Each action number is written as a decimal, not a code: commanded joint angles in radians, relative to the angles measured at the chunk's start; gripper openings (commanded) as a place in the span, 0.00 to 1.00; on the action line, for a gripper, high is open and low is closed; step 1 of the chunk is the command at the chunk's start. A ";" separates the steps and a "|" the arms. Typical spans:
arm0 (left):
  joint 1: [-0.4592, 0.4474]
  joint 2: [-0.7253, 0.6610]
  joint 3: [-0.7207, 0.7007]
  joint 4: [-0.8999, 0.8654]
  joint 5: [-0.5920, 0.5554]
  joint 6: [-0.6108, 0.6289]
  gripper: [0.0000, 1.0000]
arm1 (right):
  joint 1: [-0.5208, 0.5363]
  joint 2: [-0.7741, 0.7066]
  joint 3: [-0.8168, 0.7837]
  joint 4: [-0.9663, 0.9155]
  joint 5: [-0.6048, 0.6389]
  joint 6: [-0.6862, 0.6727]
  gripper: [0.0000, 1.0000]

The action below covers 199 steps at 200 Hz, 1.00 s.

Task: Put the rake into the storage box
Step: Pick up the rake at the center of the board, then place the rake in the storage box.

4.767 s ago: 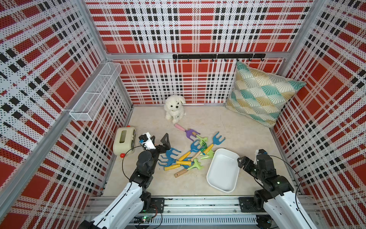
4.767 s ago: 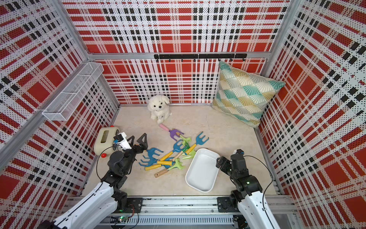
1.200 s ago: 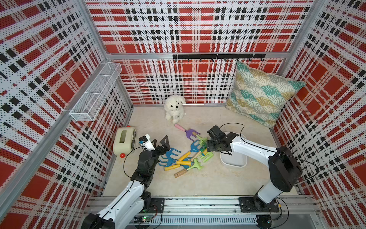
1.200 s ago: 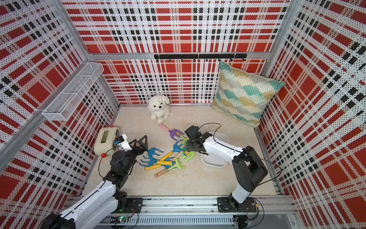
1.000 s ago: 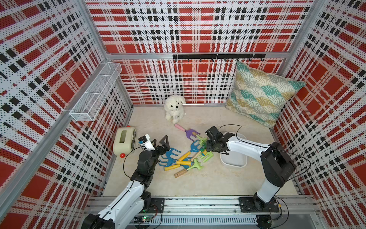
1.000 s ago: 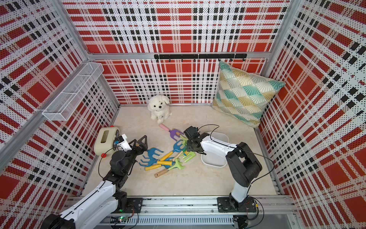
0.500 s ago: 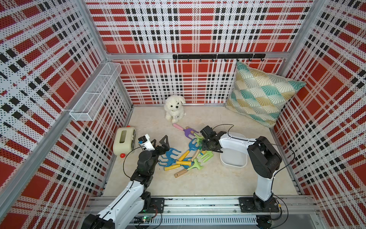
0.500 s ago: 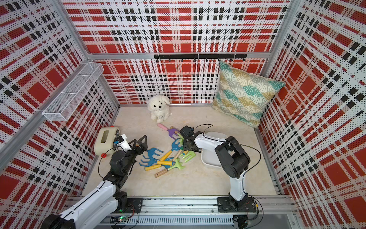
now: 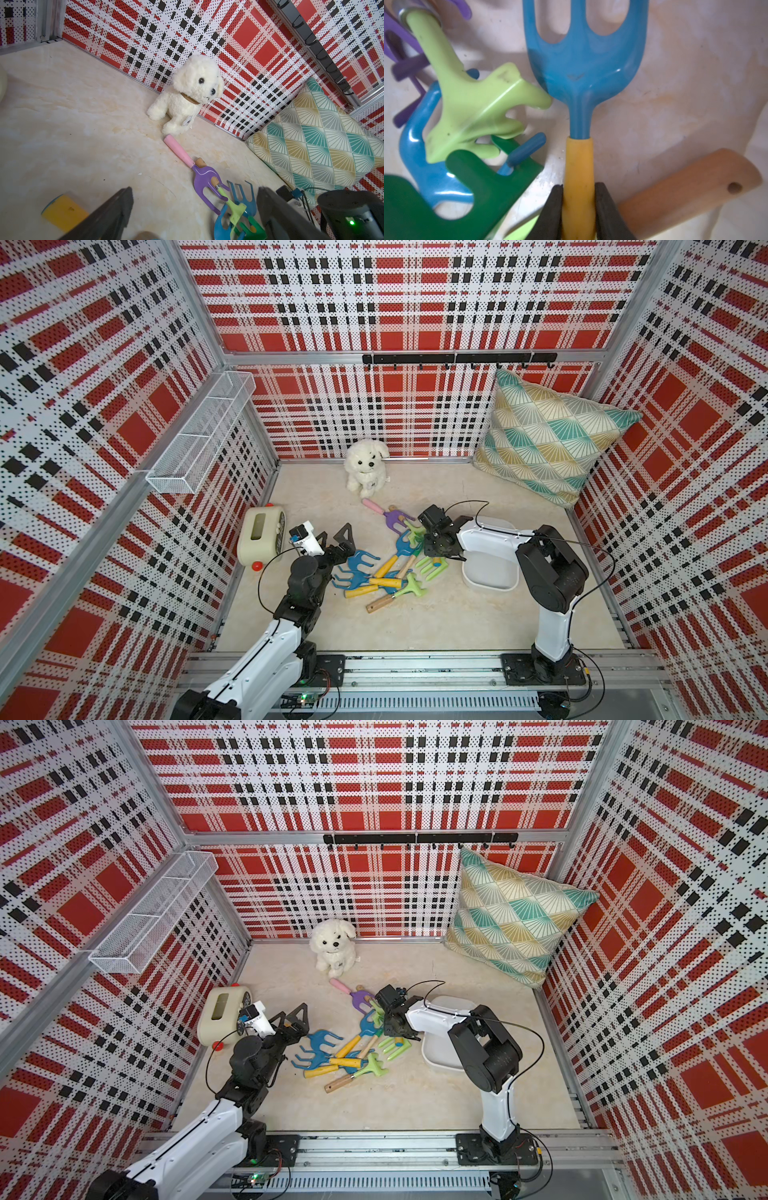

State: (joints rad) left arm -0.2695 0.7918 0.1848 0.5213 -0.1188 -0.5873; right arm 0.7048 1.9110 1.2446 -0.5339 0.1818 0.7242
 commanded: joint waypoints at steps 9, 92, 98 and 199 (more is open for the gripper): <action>0.010 -0.014 -0.007 -0.011 -0.005 -0.005 0.99 | 0.005 -0.108 -0.007 -0.008 0.055 0.000 0.15; 0.015 -0.017 -0.017 -0.012 -0.038 -0.038 0.99 | -0.003 -0.520 -0.174 -0.047 0.168 0.017 0.13; 0.014 -0.016 -0.018 -0.013 -0.042 -0.041 0.99 | -0.006 -0.551 -0.192 -0.060 0.175 0.022 0.14; 0.101 0.108 0.037 -0.057 0.012 -0.054 0.99 | -0.174 -0.820 -0.517 -0.099 0.123 0.048 0.14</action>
State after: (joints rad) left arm -0.1917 0.8574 0.1833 0.4797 -0.1356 -0.6380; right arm 0.5552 1.0828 0.7448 -0.6464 0.3180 0.7765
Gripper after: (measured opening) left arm 0.993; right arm 0.285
